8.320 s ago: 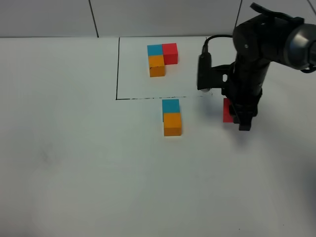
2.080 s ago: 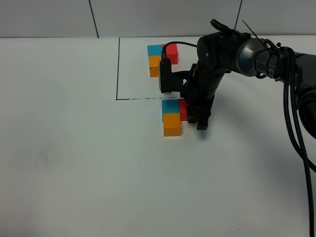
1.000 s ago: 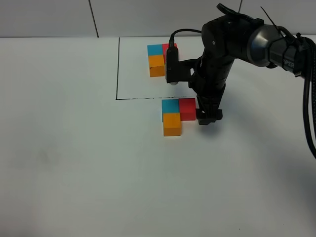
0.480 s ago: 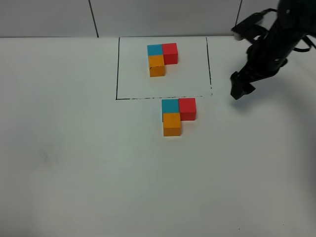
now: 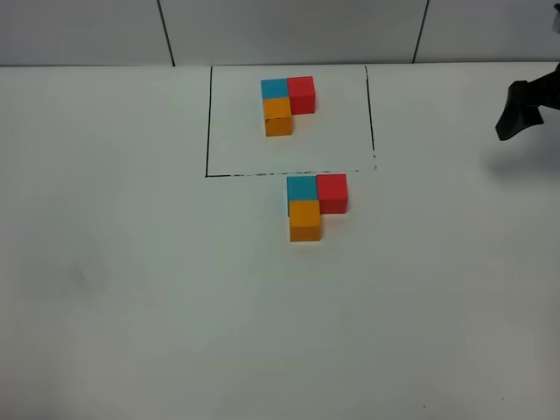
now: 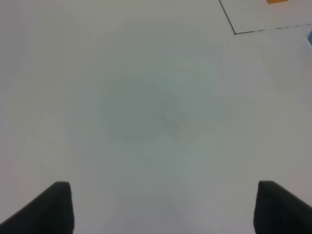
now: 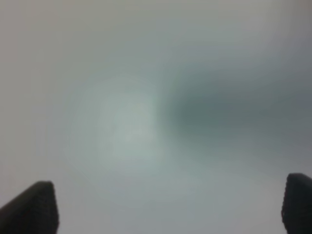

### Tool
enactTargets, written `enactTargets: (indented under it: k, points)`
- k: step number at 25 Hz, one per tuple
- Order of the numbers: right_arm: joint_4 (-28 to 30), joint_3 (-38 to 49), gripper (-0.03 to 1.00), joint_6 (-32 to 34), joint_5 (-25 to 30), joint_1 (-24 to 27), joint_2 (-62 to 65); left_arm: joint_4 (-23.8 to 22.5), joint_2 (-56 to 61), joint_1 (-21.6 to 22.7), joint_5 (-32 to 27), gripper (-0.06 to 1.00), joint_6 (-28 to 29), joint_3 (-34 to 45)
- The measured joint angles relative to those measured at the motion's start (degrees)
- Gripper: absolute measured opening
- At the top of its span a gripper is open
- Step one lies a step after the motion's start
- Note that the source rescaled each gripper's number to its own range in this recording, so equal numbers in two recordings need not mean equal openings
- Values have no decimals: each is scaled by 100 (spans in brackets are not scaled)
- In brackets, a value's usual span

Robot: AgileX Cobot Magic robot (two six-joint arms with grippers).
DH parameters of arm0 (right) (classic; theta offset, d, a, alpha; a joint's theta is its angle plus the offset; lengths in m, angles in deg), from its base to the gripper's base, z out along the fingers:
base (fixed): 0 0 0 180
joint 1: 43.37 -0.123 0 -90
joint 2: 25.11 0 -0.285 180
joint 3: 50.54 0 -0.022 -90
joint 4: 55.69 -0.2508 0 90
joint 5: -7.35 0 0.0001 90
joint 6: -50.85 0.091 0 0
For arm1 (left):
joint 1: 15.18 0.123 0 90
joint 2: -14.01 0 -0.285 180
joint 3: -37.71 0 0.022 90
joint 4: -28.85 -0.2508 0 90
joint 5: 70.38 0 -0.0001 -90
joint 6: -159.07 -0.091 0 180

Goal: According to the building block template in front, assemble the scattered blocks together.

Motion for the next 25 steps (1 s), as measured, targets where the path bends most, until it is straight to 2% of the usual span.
enactTargets:
  k: [6,10,21,25]
  points:
    - [32,1551,86,34,-1269,243,1270,0,0,0,0,76,0,0]
    - [41,2449,86,68,-1746,248,2183,0,0,0,0,76,0,0]
    - [-17,3914,86,432,-1873,94,4543,0,0,0,0,76,0,0]
    - [30,4302,86,580,-1592,-214,5385,0,0,0,0,76,0,0]
